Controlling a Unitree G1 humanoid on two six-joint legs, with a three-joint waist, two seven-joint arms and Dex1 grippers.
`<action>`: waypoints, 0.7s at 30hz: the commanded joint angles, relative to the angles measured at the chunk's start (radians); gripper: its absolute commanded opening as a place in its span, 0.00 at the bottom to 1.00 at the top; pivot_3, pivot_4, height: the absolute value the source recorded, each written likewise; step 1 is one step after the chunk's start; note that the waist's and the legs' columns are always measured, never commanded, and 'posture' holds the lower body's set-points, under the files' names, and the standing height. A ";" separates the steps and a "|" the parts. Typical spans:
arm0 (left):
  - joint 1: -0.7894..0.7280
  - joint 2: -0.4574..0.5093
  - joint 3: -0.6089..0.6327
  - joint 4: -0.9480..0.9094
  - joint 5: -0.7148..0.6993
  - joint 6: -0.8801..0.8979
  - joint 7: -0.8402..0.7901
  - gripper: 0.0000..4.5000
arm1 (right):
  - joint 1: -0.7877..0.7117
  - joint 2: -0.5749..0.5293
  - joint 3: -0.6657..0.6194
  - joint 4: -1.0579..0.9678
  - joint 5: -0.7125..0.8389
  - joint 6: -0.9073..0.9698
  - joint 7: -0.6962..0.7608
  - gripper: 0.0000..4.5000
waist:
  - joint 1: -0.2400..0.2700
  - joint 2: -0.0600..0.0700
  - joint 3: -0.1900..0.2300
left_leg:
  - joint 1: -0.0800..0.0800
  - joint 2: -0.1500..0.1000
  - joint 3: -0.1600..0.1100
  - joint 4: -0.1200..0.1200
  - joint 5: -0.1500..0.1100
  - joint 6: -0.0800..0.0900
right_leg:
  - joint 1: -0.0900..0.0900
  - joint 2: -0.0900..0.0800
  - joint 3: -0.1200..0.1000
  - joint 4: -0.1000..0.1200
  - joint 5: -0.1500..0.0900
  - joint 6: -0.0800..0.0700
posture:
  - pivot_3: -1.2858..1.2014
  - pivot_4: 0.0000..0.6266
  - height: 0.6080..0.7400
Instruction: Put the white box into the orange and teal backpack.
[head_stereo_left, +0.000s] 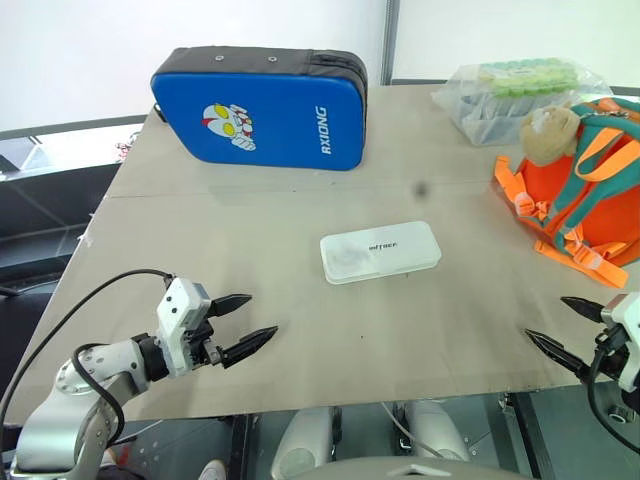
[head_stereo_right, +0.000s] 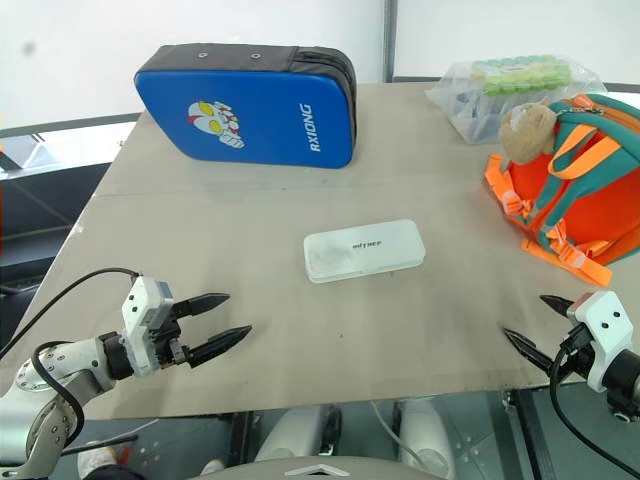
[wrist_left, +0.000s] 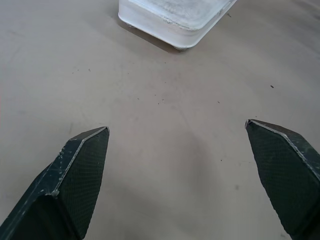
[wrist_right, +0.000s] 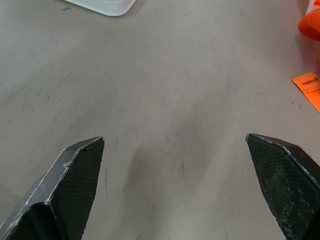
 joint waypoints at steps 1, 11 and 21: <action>-0.023 0.001 0.006 -0.052 -0.029 0.017 0.024 0.99 | -0.049 -0.009 -0.015 -0.059 -0.005 0.029 -0.060 1.00 | 0.000 0.000 0.000 | 0.000 0.000 0.000 0.000 0.000 0.000 | 0.000 0.000 0.000 0.000 0.000 0.000 | 0.52 0.24 1.00; -0.149 -0.090 -0.039 -0.114 -0.058 0.132 0.231 1.00 | -0.346 0.028 0.198 -0.135 -0.004 0.271 -0.276 0.64 | 0.001 0.000 0.000 | 0.001 0.000 -0.001 -0.001 0.000 0.000 | 0.001 0.002 0.000 0.000 0.003 0.003 | 0.52 0.24 1.00; -0.333 -0.343 -0.177 -0.128 0.048 0.348 0.698 0.00 | -0.672 0.154 0.453 0.074 -0.233 0.301 -0.501 0.00 | 0.000 0.000 0.000 | 0.001 -0.002 -0.001 -0.001 0.003 -0.005 | 0.000 0.003 0.000 0.001 0.003 0.003 | 0.52 0.24 1.00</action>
